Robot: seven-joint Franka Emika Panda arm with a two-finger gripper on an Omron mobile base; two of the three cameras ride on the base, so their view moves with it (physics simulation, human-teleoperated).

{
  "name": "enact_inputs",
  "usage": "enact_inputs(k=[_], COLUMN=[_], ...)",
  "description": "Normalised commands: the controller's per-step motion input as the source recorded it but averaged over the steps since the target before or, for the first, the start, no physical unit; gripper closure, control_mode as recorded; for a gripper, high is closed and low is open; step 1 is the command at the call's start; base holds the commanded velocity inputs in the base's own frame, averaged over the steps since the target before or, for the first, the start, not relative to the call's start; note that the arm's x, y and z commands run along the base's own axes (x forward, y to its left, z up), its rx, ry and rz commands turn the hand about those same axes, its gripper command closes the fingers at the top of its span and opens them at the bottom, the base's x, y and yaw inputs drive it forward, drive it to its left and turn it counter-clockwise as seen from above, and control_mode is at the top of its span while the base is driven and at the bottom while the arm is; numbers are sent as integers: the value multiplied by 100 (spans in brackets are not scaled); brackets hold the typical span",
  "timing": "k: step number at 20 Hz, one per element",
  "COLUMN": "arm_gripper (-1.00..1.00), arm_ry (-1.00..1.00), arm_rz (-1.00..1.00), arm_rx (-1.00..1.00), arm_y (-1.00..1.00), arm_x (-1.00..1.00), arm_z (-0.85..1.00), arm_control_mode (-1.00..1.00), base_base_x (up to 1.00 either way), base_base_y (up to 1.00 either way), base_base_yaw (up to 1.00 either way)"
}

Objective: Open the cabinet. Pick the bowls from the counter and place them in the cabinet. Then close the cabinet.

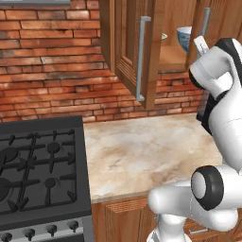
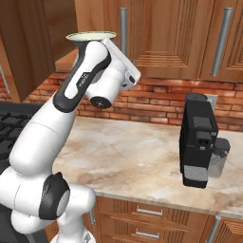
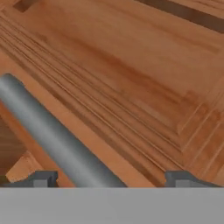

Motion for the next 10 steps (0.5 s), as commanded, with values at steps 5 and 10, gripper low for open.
enact_inputs(k=[5,10], arm_gripper=[-100,-100], arm_ry=[34,45], arm_rz=[-13,5], arm_rx=[30,52], arm_y=[-19,-72], arm_x=[100,95], arm_z=[15,22], arm_control_mode=[-100,-100], base_base_x=[0,0], base_base_y=[0,0], base_base_yaw=[0,0])
